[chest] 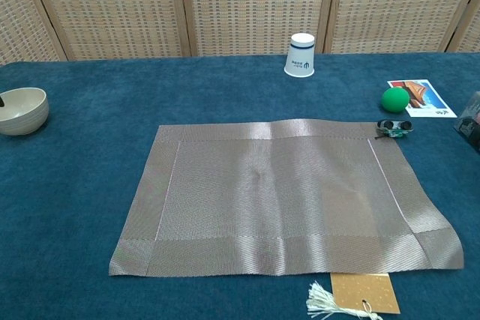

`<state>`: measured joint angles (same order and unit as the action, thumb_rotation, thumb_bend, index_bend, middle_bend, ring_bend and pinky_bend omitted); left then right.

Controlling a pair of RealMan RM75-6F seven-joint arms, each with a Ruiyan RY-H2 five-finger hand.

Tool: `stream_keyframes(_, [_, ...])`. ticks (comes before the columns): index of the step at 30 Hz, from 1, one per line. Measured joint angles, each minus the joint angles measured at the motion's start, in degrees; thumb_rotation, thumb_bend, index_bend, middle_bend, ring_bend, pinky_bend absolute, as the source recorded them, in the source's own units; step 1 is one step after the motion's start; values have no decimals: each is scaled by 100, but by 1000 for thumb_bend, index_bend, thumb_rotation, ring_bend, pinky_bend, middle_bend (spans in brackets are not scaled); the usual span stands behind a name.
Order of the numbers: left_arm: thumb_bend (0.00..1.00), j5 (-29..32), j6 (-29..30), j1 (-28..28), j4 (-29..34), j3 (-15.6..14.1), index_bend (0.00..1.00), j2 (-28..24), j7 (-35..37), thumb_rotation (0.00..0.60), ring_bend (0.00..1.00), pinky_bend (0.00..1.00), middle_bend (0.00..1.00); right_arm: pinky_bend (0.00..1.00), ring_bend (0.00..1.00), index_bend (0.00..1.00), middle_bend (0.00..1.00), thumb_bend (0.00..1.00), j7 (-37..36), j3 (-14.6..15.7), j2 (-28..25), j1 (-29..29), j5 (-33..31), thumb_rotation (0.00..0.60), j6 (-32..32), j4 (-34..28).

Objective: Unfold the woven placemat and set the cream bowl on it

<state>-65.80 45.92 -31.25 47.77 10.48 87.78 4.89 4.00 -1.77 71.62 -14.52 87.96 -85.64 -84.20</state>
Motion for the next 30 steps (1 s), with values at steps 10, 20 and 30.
stream_keyframes(10, [339,101,-498,-279,-838,74,627,507,76,600,0,0,0,0,0,18,0,0,-76,-82,3,42,28,600,27,41])
stream_keyframes(20, [340,123,-216,-267,-650,181,784,452,-29,600,0,0,0,0,0,17,0,0,-171,-128,-12,77,99,600,25,34])
stream_keyframes(30, [340,-241,514,-161,659,194,766,-101,-152,600,0,0,0,0,0,17,0,0,-236,-165,-89,129,202,600,-64,-69])
